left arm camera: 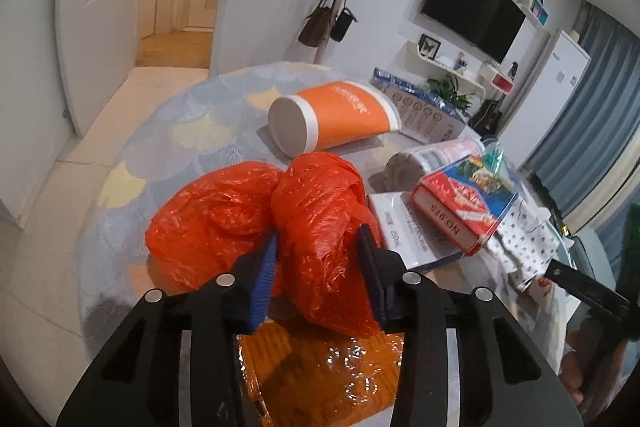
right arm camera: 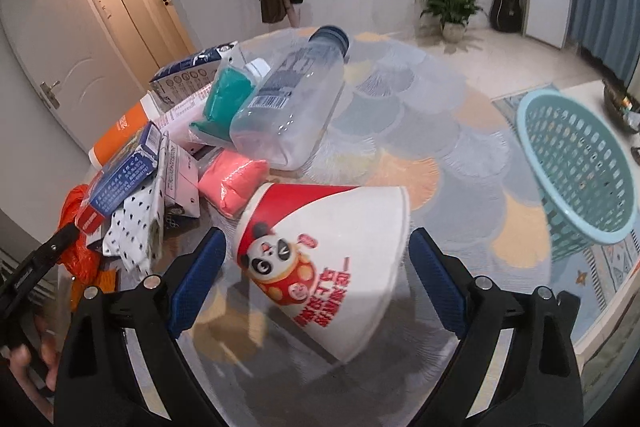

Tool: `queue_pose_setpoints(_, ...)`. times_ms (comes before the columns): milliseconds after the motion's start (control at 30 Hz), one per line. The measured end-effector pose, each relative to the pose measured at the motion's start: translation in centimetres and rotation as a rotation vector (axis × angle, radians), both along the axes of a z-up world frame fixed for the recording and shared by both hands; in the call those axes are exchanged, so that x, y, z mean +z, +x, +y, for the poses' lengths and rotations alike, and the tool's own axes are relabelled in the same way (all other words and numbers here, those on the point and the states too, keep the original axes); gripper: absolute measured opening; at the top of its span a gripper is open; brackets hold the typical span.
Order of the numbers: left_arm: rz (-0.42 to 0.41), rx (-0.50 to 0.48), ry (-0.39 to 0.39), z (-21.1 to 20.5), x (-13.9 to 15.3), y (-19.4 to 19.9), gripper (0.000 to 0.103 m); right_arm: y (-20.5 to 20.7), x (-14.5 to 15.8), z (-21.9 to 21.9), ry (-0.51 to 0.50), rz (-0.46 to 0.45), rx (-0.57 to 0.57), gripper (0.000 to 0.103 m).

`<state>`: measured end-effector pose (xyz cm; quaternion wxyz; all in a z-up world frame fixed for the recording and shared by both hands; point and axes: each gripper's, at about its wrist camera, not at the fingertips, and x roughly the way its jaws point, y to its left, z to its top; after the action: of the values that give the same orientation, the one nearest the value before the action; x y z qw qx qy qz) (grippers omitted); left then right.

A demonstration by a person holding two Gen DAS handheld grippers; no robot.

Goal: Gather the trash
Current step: 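Grasp the orange plastic bag with the left tool while the right tool grasps the white panda cup, then carry the bag and cup over the blue basket and open both tools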

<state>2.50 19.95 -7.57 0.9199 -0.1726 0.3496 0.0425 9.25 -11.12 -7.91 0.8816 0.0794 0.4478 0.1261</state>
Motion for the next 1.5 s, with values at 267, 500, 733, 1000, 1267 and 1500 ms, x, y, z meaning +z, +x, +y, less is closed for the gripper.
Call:
queue_pose_setpoints(267,-0.067,-0.002,0.022,-1.0,2.9,-1.0,0.027,-0.8,1.1,-1.0,-0.017,-0.063,-0.030,0.081)
queue_pose_setpoints(500,-0.165,-0.051,0.038,-3.5,6.5,-1.7,0.026,-1.5,4.0,-3.4,-0.023,-0.188,-0.055,0.081)
queue_pose_setpoints(733,-0.223,-0.219,0.075,-10.5,10.9,1.8,0.026,-0.6,7.3,-9.4,-0.052,-0.312,-0.197,0.081)
queue_pose_setpoints(1000,-0.209,-0.433,0.043,-21.2,11.7,8.3,0.026,2.6,7.1,-18.3,-0.055,-0.305,-0.386,0.081)
queue_pose_setpoints(1267,-0.135,-0.622,0.023,-30.9,7.5,13.9,0.026,5.6,2.7,-26.4,-0.058,-0.188,-0.565,0.081)
queue_pose_setpoints(1500,0.012,-0.721,0.004,-37.9,1.4,17.7,0.026,7.0,-3.3,-31.6,-0.049,-0.009,-0.650,0.081)
